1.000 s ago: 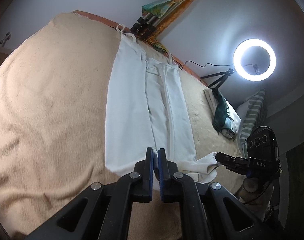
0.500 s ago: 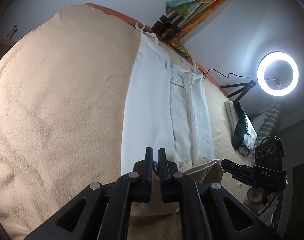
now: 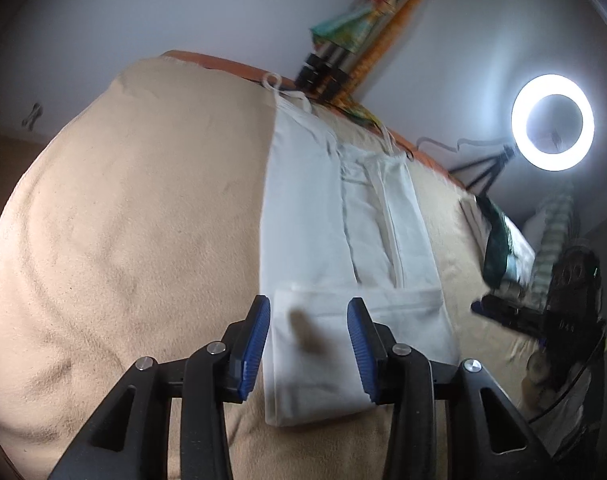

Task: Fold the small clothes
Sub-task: 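Grasp the hem with the left tool while the right tool grasps it, fold toward the straps, then open both tools and move them to the strap end of the top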

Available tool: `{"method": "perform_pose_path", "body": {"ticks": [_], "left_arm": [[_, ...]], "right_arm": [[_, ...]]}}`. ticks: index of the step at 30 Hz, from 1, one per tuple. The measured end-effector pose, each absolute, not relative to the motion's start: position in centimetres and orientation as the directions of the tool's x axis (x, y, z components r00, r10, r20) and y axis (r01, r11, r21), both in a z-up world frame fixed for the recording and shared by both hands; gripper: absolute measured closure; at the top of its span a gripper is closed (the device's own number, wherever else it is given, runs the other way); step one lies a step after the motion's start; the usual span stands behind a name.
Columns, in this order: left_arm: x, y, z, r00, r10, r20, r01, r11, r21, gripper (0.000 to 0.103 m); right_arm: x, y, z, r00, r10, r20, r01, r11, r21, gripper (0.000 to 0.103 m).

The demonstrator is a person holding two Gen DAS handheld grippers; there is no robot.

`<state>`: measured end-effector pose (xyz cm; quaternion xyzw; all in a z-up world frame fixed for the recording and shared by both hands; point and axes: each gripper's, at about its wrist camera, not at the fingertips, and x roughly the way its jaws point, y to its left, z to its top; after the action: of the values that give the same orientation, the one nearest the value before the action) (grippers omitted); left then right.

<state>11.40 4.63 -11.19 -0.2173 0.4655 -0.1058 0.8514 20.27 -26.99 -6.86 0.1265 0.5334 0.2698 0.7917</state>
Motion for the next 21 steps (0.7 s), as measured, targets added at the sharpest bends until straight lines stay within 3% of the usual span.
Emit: {"method": "perform_pose_path", "body": {"ticks": [8,21], "left_arm": [[11.3,0.7,-12.9,0.484,-0.339,-0.807,0.088,0.936,-0.341,0.066],[18.7,5.5,-12.1,0.557,-0.274,-0.784,-0.012,0.941,-0.337,0.056]], "right_arm": [[18.3,-22.3,-6.8,0.29,0.492,-0.821,-0.496,0.811,0.31,0.056],[22.9,-23.4,-6.2,0.371,0.435,-0.821,-0.445,0.859,0.254,0.056]]}}
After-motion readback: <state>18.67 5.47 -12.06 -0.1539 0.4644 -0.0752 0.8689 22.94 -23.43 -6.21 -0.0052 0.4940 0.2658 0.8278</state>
